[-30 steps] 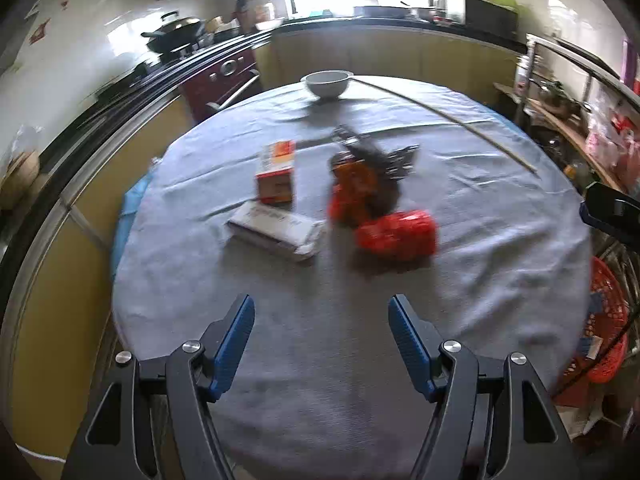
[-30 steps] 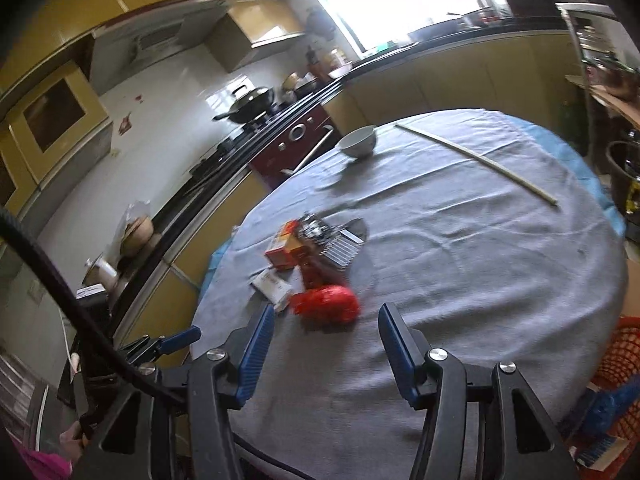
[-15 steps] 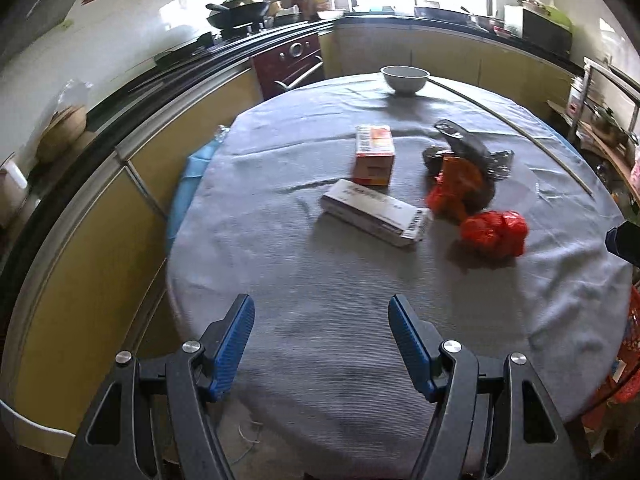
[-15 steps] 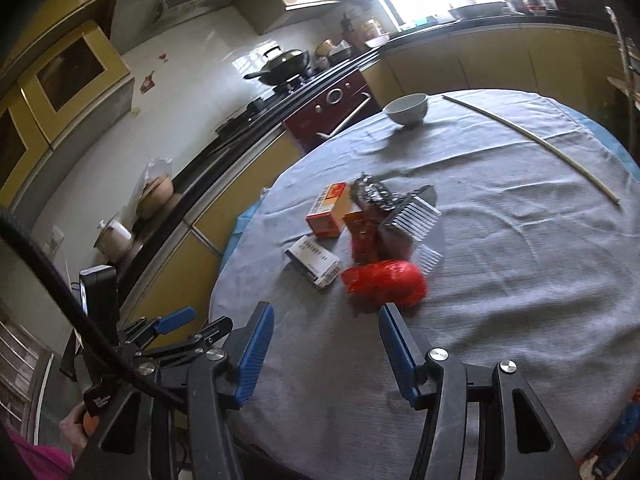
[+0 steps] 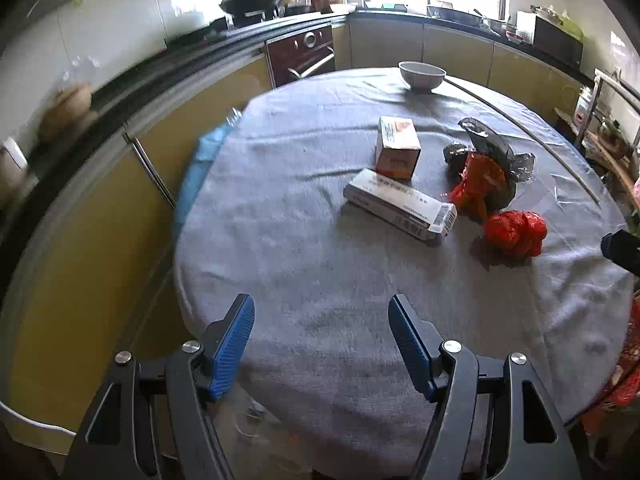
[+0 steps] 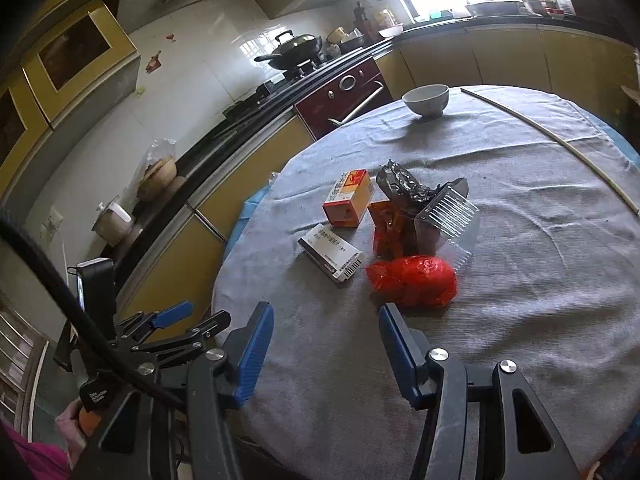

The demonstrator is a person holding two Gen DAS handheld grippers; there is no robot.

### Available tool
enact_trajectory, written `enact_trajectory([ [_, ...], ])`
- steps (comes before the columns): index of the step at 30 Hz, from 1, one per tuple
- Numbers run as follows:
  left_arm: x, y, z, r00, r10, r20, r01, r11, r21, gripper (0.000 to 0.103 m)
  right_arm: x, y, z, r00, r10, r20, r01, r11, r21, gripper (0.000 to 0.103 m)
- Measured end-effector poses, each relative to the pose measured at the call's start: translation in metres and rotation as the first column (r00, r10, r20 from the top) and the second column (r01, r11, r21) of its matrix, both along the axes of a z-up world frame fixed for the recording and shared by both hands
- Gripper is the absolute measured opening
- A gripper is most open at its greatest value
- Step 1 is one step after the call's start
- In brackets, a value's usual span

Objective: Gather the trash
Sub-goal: 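Return both tools to the table and approach the red plastic bag, then grasp the red plastic bag with the right gripper while the left gripper grasps the white medicine box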

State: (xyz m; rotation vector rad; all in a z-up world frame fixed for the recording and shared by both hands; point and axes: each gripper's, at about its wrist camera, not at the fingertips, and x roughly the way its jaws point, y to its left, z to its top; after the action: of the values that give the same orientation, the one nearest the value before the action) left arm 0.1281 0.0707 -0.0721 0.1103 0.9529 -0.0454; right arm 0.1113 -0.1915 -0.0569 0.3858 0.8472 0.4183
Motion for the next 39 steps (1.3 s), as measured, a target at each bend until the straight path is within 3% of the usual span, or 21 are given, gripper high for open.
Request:
enact_trajectory([
  [11,0.026,0.026,-0.023,0.992,0.017,-0.125,-0.033,0.992,-0.126,0.07,0.034,-0.015,-0.046,0.991,-0.067,-0.112,0.056,0.994,-0.094,0.059],
  [21,0.103,0.014,-0.027,0.975,0.022,-0.222,-0.082,0.961,-0.264,0.07,0.082,-0.03,-0.059,0.986,-0.099,-0.134,0.085,0.991,-0.107,0.06],
  [24,0.13,0.004,-0.03,0.964,0.039,-0.262,-0.124,0.94,-0.317,0.072,0.093,-0.03,-0.064,0.985,-0.093,-0.148,0.081,0.993,-0.086,0.06],
  [30,0.169,-0.017,-0.044,0.939,0.087,-0.331,-0.202,0.923,-0.328,0.073,0.105,-0.028,-0.084,0.976,-0.084,-0.199,0.082,0.996,-0.021,0.068],
  [37,0.187,-0.038,-0.065,0.916,0.115,-0.385,-0.233,0.933,-0.275,0.073,0.106,-0.016,-0.1,0.973,-0.056,-0.224,0.066,0.997,0.035,0.068],
  [39,0.188,-0.042,-0.065,0.923,0.127,-0.364,-0.23,0.939,-0.256,0.073,0.105,-0.012,-0.103,0.974,-0.05,-0.219,0.057,0.998,0.027,0.068],
])
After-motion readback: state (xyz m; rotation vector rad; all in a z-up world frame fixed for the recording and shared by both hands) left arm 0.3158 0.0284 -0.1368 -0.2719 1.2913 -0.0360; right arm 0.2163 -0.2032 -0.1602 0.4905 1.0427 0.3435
